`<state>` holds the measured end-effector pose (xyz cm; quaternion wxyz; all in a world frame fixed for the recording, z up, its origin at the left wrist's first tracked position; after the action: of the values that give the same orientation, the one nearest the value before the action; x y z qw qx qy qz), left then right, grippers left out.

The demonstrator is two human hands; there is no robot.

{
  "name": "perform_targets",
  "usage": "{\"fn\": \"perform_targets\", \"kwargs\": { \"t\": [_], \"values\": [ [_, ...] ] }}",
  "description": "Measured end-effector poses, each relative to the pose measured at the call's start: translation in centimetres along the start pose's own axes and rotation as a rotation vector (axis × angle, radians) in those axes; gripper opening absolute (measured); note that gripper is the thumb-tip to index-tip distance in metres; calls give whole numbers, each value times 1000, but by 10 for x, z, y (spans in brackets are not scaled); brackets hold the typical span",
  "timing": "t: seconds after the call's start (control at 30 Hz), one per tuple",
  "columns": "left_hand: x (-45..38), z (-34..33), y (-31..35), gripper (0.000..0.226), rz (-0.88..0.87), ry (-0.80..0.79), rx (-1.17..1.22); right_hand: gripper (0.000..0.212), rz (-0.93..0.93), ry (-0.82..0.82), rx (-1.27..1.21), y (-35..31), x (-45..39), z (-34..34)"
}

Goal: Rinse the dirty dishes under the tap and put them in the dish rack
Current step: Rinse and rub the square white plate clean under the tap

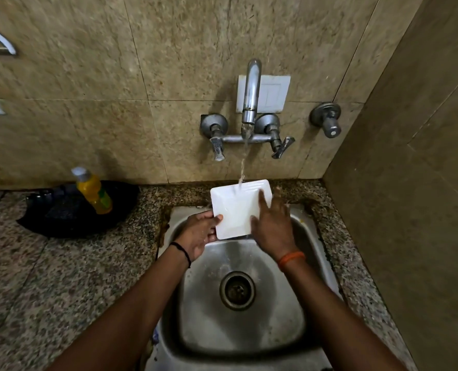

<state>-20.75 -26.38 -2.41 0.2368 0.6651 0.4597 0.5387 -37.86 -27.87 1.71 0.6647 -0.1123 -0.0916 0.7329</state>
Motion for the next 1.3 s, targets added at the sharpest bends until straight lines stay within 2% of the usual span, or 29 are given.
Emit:
{"fn": "perform_targets", "kwargs": {
  "t": [0.1, 0.17, 0.23, 0.3, 0.43, 0.47, 0.6, 0.63, 0.77, 0.8, 0.9, 0.97, 1.03, 1.13, 1.2, 1.3],
  "values": [
    [-3, -7, -4, 27, 36, -34, 68, 63, 163, 135, 168, -15, 13, -8],
    [-2, -11, -5, 28, 44, -67, 98, 63, 350, 43, 146, -33, 24, -22],
    [0, -13, -7, 28, 40, -94, 90, 68, 460, -80, 118, -39, 32, -36],
    [-1, -10, -9, 27, 31, -88, 99, 70, 448, -74, 146, -26, 26, -37],
    [-4, -3, -8, 26, 3, -39, 100, 81, 236, 20, 241, 2, 9, -25],
    [-5, -4, -8, 25, -2, -37, 97, 81, 258, 13, 234, -5, 14, -27],
    [-7, 1, -7, 30, -17, 2, 93, 70, 542, -49, 170, -40, 45, -43],
    [-7, 2, -7, 31, -22, 4, 97, 68, 532, -14, 173, -35, 42, -39],
    [-1, 5, 0, 29, -34, 56, 134, 64, 297, 107, 260, 1, 19, -22],
    [-1, 6, 1, 29, -33, 63, 139, 67, 306, 95, 272, 1, 20, -24],
    [-1, 8, 0, 30, -30, 64, 125, 71, 546, 38, 191, -25, 47, -41],
    [0, 7, -3, 31, -28, 45, 100, 72, 627, 48, 171, -29, 56, -46],
    [3, 5, -5, 30, -34, 16, 102, 73, 525, 100, 171, -13, 45, -38],
    [7, 5, -6, 25, -40, 0, 98, 85, 310, 90, 223, 12, 33, -29],
    [9, 8, -7, 24, -34, -4, 87, 81, 285, 117, 209, 11, 36, -30],
    [10, 9, -4, 22, -22, -34, 54, 69, 335, 241, 183, 8, 43, -31]
  ]
}}
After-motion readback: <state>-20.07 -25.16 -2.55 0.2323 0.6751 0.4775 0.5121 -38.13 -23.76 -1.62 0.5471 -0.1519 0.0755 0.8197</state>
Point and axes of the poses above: each hand's wrist, its own x-axis away from the middle knuckle, its own z-axis out of the back of the hand, y = z × x, the point moved 5 cm from there along -x, towards the middle knuckle
